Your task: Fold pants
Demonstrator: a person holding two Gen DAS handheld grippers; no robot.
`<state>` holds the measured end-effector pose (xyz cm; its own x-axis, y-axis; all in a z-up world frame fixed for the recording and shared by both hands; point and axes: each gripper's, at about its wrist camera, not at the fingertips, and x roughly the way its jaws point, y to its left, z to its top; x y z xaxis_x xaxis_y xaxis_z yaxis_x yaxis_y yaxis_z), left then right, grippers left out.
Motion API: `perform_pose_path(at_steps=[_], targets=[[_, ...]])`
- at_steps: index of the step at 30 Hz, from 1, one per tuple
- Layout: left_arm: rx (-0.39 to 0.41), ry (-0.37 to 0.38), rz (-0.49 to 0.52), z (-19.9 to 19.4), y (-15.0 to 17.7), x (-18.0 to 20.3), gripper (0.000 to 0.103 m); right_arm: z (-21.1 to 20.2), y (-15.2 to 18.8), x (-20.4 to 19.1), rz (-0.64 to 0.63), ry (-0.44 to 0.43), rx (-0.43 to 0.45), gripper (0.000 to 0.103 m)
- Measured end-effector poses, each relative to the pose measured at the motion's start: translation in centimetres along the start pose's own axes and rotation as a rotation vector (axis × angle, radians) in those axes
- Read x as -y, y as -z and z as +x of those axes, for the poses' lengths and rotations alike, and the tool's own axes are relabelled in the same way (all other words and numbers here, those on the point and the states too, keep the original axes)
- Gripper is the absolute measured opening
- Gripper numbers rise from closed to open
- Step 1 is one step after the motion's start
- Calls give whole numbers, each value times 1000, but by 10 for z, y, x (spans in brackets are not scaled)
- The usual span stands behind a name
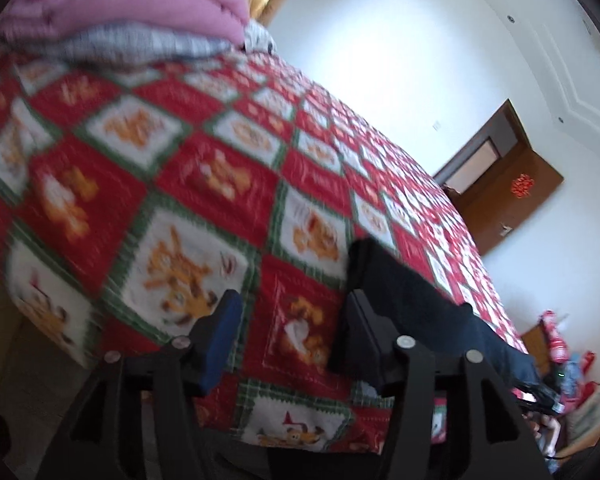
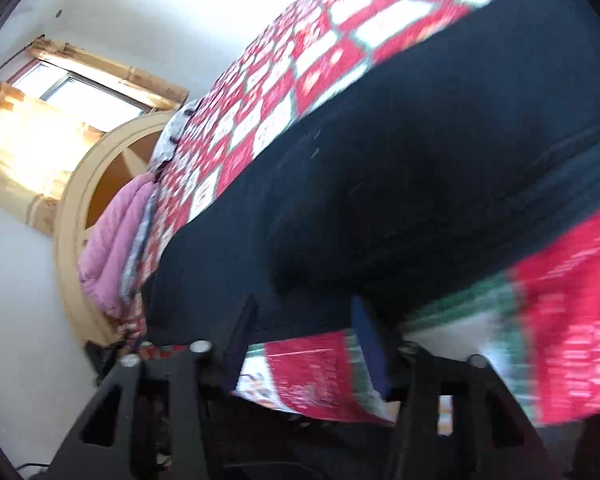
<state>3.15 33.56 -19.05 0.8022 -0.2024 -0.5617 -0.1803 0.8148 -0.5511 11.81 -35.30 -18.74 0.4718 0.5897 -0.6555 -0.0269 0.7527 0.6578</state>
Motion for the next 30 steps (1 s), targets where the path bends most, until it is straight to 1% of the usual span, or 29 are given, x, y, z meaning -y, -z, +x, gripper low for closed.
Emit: perform_pose_path(at_steps=[3, 5, 6, 7, 10, 11, 12, 13, 14, 17, 19, 21, 24, 25, 29, 30], targets=[[24, -17, 94, -3, -2, 30, 57, -31, -8, 13, -2, 86, 76, 53], [8, 22, 158, 2, 0, 60, 57, -56, -16, 28, 33, 112, 144, 53], [-5, 52, 186, 9, 2, 76, 62, -69, -19, 34, 53, 120, 179, 53], [-21, 79, 211, 12, 7, 91, 68, -88, -24, 45, 86, 132, 236, 53], [-114, 186, 330, 39, 31, 156, 69, -124, -32, 65, 148, 176, 350, 53], [-143, 218, 364, 49, 40, 176, 69, -135, -37, 71, 155, 182, 374, 53], [-168, 243, 387, 57, 48, 192, 69, -146, -41, 75, 159, 185, 394, 53], [-194, 271, 409, 64, 55, 208, 69, -159, -45, 81, 164, 194, 435, 53], [-225, 308, 438, 74, 66, 229, 69, -172, -49, 85, 169, 214, 482, 53], [-293, 385, 492, 97, 90, 279, 69, -202, -61, 100, 197, 264, 577, 53], [-343, 426, 514, 111, 106, 309, 69, -216, -71, 114, 231, 296, 590, 53], [-387, 475, 570, 125, 126, 344, 69, -223, -79, 123, 258, 289, 585, 53], [-417, 515, 631, 133, 150, 376, 69, -229, -79, 128, 248, 311, 588, 53], [-445, 535, 658, 140, 161, 390, 69, -228, -78, 128, 247, 310, 584, 53], [-486, 534, 734, 151, 186, 415, 67, -224, -78, 137, 270, 283, 570, 53], [-493, 527, 753, 155, 190, 419, 64, -221, -77, 135, 264, 286, 565, 53]])
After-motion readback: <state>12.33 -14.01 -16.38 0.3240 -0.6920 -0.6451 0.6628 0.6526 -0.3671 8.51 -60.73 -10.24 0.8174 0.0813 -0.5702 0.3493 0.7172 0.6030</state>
